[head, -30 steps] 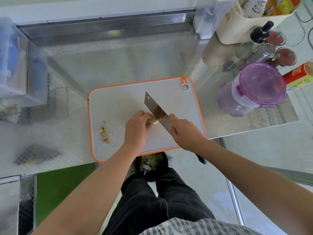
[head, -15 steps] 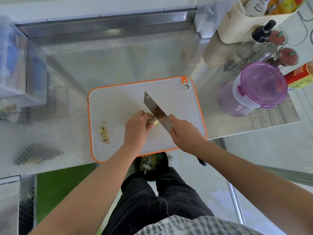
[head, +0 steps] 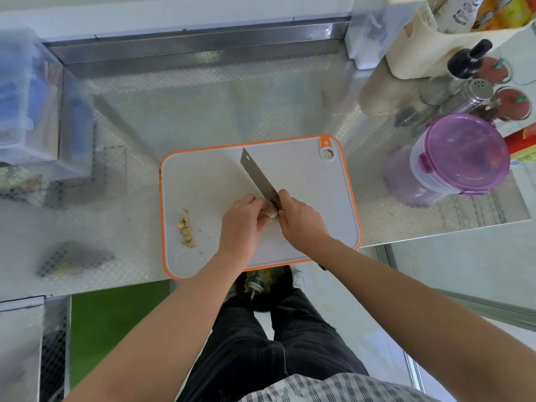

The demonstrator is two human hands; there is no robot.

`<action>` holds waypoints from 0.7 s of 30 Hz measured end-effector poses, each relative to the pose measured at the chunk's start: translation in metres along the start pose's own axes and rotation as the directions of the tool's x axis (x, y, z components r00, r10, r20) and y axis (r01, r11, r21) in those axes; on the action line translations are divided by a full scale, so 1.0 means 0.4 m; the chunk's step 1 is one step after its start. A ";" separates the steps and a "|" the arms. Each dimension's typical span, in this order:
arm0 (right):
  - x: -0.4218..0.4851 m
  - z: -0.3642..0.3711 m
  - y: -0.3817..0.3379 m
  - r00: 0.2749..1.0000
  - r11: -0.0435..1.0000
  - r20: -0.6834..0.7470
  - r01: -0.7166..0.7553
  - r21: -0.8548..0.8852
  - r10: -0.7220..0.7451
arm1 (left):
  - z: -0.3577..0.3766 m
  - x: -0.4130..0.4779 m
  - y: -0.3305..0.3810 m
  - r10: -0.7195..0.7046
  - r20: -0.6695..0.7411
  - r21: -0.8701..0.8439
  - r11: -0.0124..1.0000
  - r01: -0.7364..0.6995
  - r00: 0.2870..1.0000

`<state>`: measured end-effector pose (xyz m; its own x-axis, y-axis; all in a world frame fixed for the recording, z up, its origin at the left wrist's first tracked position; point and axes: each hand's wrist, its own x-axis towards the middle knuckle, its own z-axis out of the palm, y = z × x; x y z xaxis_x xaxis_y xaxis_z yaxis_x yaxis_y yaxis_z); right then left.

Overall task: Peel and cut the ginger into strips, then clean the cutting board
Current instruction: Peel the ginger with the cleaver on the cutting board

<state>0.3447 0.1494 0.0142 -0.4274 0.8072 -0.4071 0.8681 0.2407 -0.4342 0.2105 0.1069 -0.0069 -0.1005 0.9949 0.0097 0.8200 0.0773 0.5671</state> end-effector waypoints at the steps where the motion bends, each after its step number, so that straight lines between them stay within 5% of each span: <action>1: 0.002 -0.001 0.002 1.000 1.000 0.002 0.000 0.007 0.000 | 0.001 0.001 -0.002 -0.002 0.004 0.005 1.000 0.002 1.000; 10: -0.042 -0.058 0.023 0.989 0.990 -0.094 0.124 0.074 -0.117 | 0.009 -0.002 -0.012 -0.013 0.004 0.015 1.000 0.013 1.000; 21: -0.063 -0.064 0.025 0.996 0.996 0.010 0.090 0.006 -0.090 | 0.005 -0.002 -0.007 -0.017 -0.011 0.006 1.000 0.017 1.000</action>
<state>0.3707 0.1451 0.0408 -0.5066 0.7769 -0.3739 0.8243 0.3092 -0.4743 0.2094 0.1060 -0.0102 -0.1202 0.9927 0.0090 0.8217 0.0944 0.5621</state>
